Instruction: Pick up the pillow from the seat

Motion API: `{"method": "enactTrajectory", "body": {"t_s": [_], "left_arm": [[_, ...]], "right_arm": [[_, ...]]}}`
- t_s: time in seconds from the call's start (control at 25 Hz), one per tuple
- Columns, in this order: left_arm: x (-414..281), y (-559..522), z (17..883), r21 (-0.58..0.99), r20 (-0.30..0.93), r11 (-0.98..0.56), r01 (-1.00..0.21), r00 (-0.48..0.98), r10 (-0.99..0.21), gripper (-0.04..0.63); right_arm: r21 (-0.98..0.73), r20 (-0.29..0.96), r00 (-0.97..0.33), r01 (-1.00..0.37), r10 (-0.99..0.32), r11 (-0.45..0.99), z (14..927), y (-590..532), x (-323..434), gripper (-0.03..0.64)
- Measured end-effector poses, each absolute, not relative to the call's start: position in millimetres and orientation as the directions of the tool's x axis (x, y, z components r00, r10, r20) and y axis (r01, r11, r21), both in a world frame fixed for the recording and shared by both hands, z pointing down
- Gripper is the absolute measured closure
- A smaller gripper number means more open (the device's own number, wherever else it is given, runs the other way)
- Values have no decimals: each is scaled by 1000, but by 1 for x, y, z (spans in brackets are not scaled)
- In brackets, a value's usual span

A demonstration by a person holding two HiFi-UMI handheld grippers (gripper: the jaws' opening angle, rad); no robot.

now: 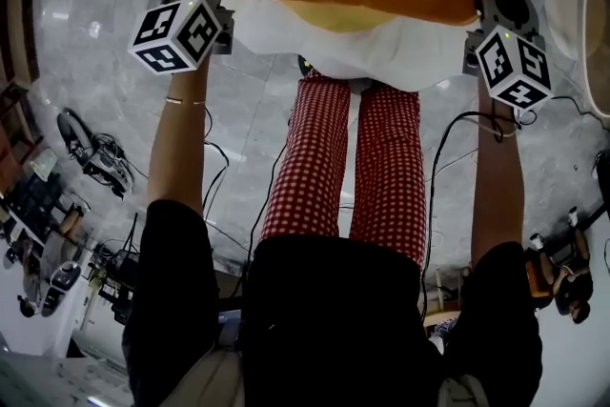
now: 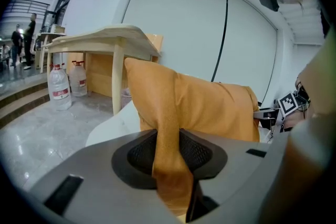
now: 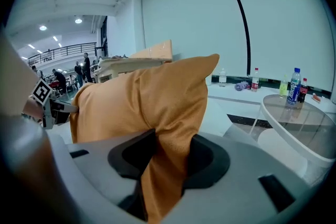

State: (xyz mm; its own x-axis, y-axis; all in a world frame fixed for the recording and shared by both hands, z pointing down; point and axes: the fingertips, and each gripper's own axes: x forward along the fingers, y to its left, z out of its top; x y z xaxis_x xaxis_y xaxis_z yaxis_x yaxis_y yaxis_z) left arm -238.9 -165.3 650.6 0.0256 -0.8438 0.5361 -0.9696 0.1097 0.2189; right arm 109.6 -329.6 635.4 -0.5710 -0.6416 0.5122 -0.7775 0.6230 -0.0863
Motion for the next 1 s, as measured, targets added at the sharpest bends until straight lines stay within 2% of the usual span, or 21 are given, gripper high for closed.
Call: {"method": "enactTrajectory", "body": {"t_s": [1.0], "left_arm": [[-223,-140,530,259,475,75,-963,60,-878,462]], "right_arm": [[-22,426,-576,-778,-698,628,499,-306,113,448]]}}
